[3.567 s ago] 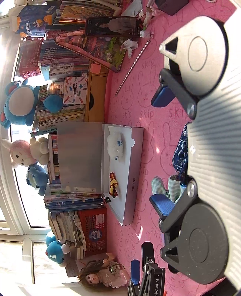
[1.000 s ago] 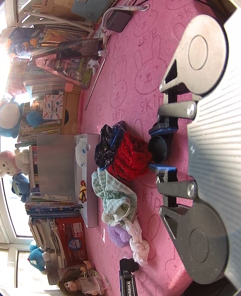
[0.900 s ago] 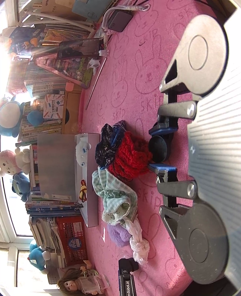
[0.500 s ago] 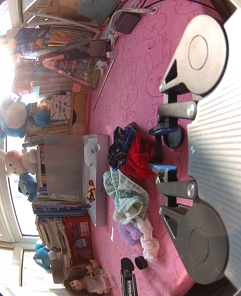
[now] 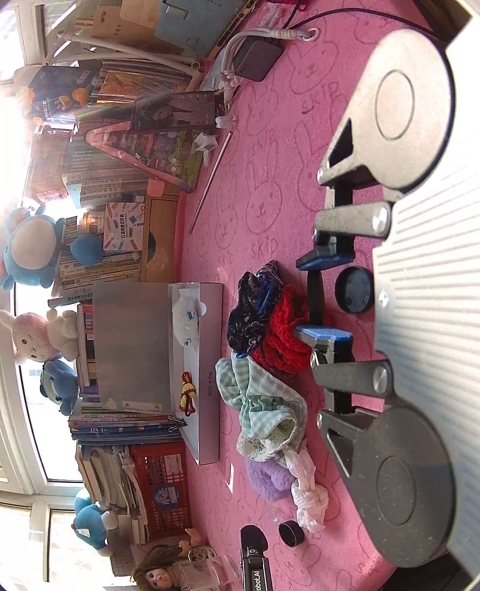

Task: Organize objects
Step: 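Carry the black cap in the left tool toward the silver box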

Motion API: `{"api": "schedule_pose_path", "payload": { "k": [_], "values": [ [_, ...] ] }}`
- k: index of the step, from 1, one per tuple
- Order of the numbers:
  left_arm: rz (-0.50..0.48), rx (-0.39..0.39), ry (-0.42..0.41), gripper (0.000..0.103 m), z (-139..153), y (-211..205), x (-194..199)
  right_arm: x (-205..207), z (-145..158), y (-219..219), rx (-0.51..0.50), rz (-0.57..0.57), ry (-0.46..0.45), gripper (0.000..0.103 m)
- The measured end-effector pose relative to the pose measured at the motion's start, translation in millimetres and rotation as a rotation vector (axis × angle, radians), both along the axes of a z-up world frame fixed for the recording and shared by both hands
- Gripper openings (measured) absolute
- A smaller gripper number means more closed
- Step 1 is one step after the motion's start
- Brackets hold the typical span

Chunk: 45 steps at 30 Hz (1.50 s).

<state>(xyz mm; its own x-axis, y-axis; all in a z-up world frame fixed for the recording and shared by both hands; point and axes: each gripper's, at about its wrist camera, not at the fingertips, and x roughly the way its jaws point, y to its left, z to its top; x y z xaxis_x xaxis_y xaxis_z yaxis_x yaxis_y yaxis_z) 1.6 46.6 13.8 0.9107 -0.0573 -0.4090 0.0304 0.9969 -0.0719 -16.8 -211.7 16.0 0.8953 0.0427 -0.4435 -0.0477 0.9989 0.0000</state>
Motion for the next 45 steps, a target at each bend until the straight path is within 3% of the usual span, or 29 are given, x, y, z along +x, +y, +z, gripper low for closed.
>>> {"api": "schedule_pose_path", "payload": {
  "k": [25, 33, 45],
  "values": [
    [-0.044, 0.008, -0.003, 0.038, 22, -12, 18, 25, 36, -9, 0.009, 0.0, -0.07, 0.036],
    [-0.075, 0.014, -0.044, 0.038, 36, -19, 27, 33, 50, -9, 0.011, 0.007, -0.11, 0.036],
    [-0.113, -0.023, -0.054, 0.038, 52, -23, 52, 61, 67, -6, 0.084, 0.036, -0.121, 0.037]
  ]
}}
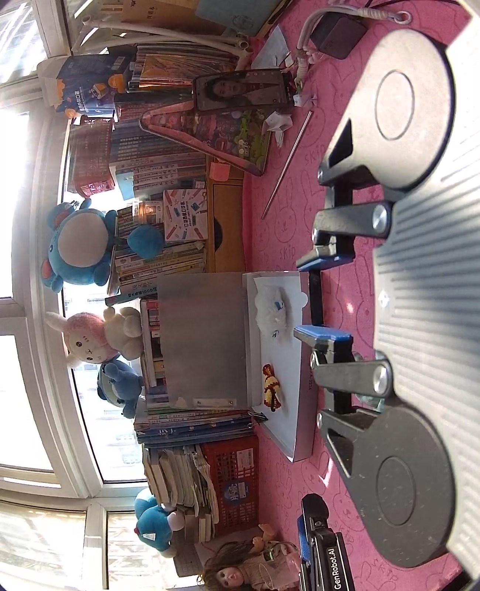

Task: Organize objects
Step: 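Carry the black cap in the left tool toward the silver box, then lower the black cap in the left tool over the box interior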

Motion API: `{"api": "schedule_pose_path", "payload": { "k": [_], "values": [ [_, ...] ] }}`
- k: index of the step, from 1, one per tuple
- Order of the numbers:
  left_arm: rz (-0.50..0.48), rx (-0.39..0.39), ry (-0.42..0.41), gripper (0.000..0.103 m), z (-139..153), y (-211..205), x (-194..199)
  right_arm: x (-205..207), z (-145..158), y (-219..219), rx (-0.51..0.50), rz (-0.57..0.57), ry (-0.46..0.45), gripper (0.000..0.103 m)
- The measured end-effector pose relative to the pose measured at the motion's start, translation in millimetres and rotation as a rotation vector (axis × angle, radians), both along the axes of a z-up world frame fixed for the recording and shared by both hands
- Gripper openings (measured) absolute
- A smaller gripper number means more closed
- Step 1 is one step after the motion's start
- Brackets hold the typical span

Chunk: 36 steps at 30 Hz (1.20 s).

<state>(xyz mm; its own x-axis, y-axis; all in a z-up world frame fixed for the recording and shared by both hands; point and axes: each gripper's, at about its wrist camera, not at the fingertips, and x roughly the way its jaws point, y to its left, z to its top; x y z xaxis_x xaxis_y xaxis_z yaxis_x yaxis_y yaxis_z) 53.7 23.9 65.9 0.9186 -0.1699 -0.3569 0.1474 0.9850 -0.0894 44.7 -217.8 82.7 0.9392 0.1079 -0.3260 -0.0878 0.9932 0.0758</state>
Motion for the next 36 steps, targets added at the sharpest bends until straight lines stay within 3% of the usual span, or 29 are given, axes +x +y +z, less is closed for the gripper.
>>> {"api": "schedule_pose_path", "payload": {
  "k": [15, 29, 36],
  "values": [
    [0.001, -0.044, 0.032, 0.038, 9, 6, 45, 51, 5, 0, 0.073, 0.057, 0.077, 0.037],
    [0.006, -0.074, 0.057, 0.038, 23, 5, 100, 92, 25, 0, 0.059, 0.053, 0.065, 0.037],
    [0.013, -0.045, 0.069, 0.038, 28, 5, 125, 119, 30, -2, 0.068, 0.058, 0.092, 0.036]
  ]
}}
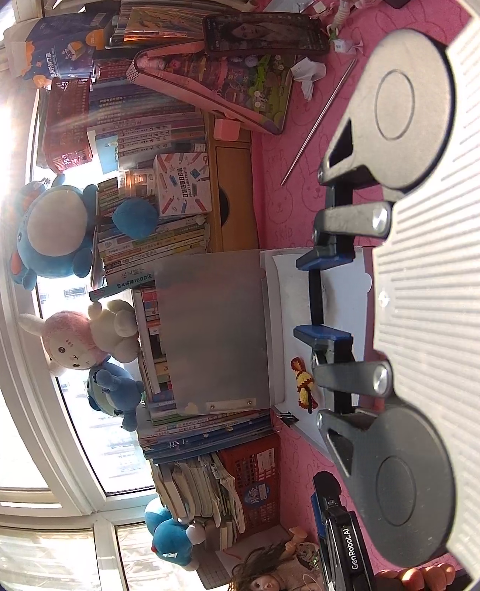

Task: Organize objects
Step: 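Lower the black cap in the left tool over the box interior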

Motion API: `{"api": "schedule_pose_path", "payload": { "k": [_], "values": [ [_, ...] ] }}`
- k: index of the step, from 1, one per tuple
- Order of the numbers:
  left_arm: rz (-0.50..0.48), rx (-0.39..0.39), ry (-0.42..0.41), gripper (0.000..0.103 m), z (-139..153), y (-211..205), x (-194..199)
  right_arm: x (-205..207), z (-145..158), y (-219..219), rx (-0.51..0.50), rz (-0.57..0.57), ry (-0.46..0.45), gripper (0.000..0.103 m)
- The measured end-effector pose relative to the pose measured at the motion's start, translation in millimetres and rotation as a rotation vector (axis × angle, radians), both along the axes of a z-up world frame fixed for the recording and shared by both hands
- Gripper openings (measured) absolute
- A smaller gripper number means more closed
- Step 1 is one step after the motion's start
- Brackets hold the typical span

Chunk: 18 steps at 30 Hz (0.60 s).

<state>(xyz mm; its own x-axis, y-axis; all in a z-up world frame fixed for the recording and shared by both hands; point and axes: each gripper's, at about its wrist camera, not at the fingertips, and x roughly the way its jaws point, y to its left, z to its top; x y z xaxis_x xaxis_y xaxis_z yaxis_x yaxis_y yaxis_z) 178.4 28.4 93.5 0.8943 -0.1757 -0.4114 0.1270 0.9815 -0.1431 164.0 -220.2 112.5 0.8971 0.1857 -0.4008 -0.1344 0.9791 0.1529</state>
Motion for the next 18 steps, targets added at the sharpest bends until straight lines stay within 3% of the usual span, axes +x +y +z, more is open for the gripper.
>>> {"api": "schedule_pose_path", "payload": {
  "k": [6, 18],
  "values": [
    [0.002, -0.022, 0.042, 0.038, 5, 4, 29, 23, 1, -3, 0.019, 0.007, 0.051, 0.037],
    [0.002, -0.05, 0.134, 0.038, 10, 11, 81, 69, 3, -18, 0.188, 0.022, 0.186, 0.036]
  ]
}}
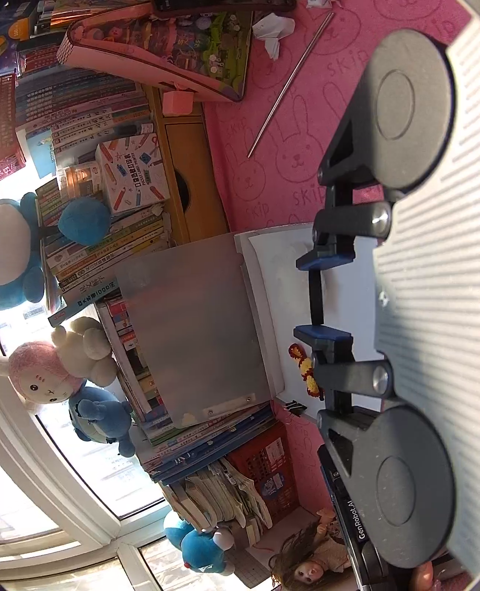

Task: Organize objects
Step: 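Lower the black cap in the left tool over the box interior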

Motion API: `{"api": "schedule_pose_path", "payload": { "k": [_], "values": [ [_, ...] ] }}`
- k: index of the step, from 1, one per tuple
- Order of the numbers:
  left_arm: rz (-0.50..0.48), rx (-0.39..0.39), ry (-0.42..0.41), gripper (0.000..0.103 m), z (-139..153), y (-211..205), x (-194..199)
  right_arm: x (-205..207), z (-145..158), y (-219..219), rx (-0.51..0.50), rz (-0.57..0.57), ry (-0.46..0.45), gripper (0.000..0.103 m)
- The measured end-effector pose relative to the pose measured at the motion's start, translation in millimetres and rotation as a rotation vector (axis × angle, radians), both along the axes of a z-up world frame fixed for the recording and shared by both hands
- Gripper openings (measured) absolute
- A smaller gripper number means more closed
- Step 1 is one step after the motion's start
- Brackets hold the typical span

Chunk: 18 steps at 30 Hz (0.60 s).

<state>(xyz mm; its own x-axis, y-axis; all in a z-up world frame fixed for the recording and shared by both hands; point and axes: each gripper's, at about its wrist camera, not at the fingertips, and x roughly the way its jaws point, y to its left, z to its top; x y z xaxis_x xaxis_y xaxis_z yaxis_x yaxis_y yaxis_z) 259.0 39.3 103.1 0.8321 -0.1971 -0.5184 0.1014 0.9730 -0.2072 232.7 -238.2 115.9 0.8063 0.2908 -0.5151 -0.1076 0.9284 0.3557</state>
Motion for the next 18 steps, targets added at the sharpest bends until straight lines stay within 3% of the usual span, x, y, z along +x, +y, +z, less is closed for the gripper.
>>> {"api": "schedule_pose_path", "payload": {
  "k": [5, 18],
  "values": [
    [0.0, -0.009, 0.016, 0.038, 4, -1, 17, 17, -2, -5, 0.05, -0.016, 0.041, 0.037],
    [0.052, 0.039, 0.032, 0.038, -9, -4, 69, 66, -10, 3, 0.037, -0.049, 0.08, 0.037]
  ]
}}
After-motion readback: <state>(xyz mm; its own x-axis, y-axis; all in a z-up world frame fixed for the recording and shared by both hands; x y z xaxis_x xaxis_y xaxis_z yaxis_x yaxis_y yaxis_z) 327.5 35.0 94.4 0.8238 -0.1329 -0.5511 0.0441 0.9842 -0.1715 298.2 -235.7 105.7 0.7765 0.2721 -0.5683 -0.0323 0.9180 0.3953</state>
